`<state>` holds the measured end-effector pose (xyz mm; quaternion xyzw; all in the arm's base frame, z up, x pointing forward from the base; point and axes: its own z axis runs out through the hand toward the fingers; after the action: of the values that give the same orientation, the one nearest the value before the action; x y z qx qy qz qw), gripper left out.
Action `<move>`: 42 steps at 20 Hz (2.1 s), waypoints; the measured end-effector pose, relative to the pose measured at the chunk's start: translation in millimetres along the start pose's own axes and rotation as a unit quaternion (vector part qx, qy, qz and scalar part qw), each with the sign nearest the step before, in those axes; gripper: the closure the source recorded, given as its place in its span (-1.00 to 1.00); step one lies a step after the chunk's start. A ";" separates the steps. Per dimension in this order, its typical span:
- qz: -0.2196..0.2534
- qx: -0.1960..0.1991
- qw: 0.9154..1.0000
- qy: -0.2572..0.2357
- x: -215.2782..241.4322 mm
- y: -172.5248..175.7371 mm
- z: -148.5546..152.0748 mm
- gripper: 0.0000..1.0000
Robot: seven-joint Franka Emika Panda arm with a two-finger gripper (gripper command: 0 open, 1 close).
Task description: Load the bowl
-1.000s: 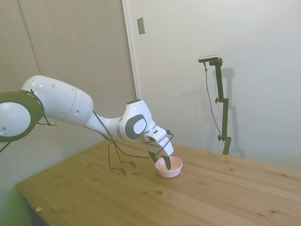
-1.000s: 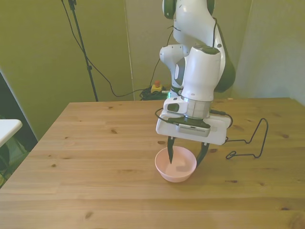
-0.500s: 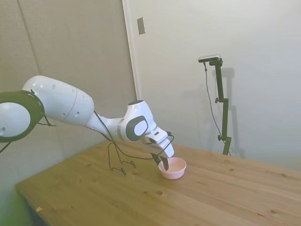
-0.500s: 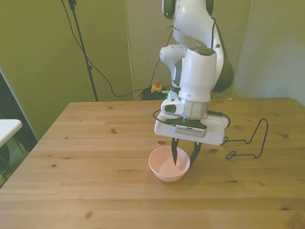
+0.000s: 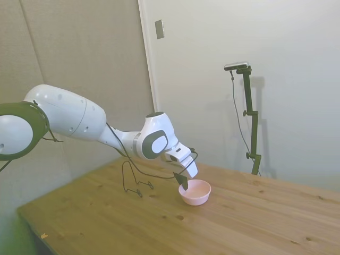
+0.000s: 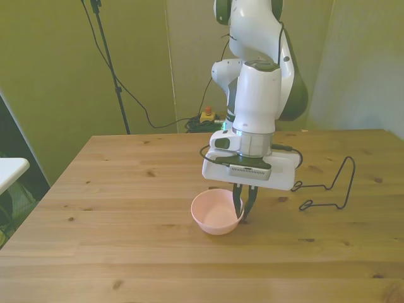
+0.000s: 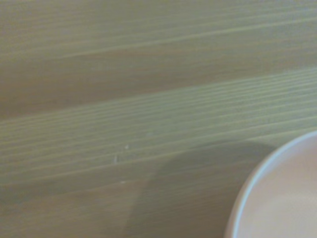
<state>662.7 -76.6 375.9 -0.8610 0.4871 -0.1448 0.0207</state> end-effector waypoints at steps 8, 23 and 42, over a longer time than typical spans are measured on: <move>-0.035 0.087 0.993 -0.069 -43.9 -18.5 -82.4 1.00; -0.129 0.250 0.936 -0.213 -135.3 -12.5 -125.4 1.00; -0.147 0.348 0.885 -0.273 -132.4 19.9 -76.5 1.00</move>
<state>561.5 32.9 415.2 -0.8656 0.2482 -0.0658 0.4299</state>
